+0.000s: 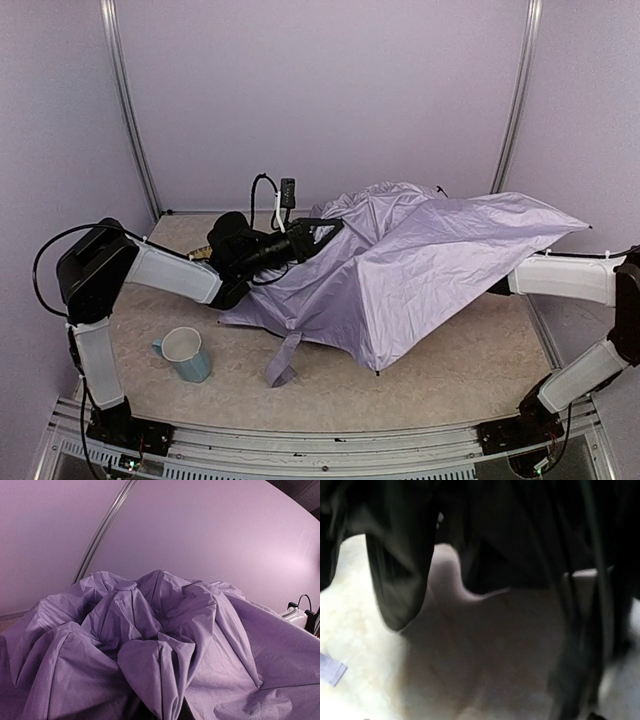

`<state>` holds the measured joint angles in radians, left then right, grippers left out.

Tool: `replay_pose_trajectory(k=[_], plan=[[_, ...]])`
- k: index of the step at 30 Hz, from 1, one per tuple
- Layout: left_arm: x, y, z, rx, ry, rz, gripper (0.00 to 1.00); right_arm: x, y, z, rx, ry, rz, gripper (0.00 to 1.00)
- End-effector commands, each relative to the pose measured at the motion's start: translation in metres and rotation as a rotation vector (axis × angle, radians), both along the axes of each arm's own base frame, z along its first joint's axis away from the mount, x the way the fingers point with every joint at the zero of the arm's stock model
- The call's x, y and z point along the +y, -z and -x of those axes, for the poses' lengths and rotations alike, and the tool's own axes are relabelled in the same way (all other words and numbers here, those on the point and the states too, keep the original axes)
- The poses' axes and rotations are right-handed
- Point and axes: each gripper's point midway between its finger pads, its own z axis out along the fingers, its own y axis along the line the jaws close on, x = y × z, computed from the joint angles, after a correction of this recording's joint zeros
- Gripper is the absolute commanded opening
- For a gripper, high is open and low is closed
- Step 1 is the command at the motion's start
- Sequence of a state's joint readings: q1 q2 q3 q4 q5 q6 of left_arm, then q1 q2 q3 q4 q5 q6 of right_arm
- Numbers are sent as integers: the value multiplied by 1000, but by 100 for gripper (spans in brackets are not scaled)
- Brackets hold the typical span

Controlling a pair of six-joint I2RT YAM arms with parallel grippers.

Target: Put away the umbrella

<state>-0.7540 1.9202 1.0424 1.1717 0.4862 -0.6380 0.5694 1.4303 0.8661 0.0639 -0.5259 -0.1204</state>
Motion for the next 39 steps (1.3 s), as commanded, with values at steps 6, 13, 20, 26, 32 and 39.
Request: replay_pose_trajectory(k=[6, 13, 20, 26, 32, 39], plan=[[17, -47, 15, -77, 40, 140, 0, -19, -3, -24, -14, 130, -137, 83], [11, -49, 22, -92, 50, 138, 0, -13, 11, -44, 32, 131, -152, 68], [4, -46, 23, -88, 60, 134, 0, 2, 14, -40, 49, 88, -205, 47], [9, -41, 17, -81, 25, 104, 8, 1, -1, -39, 24, 86, -214, 0], [30, -38, 1, -147, -129, -25, 63, -45, -32, -60, -95, 237, -51, 0], [67, -53, -6, -263, -310, -167, 80, -130, -80, -90, -322, 512, 370, 0]])
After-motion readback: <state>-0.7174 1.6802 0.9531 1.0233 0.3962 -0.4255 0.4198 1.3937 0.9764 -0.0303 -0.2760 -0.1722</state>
